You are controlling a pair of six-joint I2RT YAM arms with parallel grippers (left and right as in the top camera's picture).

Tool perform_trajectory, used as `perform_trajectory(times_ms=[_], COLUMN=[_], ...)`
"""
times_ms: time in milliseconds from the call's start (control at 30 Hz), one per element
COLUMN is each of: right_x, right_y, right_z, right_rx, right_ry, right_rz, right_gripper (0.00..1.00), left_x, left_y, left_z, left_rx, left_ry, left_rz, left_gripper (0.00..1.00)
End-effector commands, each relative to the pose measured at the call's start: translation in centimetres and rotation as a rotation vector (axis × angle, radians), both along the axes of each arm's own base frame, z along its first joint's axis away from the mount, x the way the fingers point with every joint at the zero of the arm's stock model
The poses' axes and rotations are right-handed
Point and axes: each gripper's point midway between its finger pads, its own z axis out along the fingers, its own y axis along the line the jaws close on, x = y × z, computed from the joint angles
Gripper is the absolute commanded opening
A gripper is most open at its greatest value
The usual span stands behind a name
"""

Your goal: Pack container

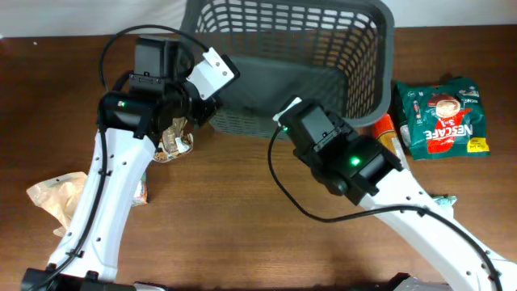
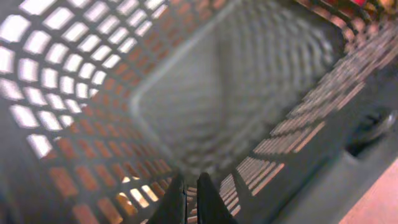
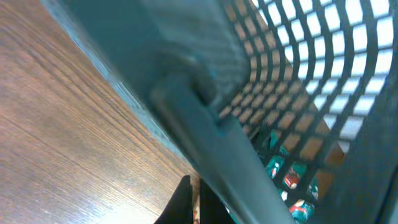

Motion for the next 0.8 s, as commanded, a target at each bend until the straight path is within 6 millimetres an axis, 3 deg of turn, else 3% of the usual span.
perform_trajectory(times_ms=[0, 400, 633, 767], right_x=[0.5, 1.2, 1.3, 1.3], right_y=[-0.6, -0.7, -0.6, -0.6], right_z=[-0.1, 0.2, 0.3, 0.3], right_rx=[0.025, 0.059, 0.065, 0.066], right_ry=[0.006, -0.008, -0.016, -0.017], right_rz=[-0.014, -0.024, -0.024, -0.024], right_gripper=[0.04, 0.04, 0.04, 0.04], left_x=[-1.0, -1.7, -1.9, -0.8], left_y=[0.7, 0.9, 0.9, 0.9], left_z=[-2.7, 0.1, 0.7, 1.7], left_rx=[0.047, 0.031, 0.028, 0.024], left_ry=[0.084, 0.008, -0.008, -0.066], left_rz=[0.002, 0.003, 0.004, 0.014], left_gripper=[0.02, 0.01, 0.02, 0.02])
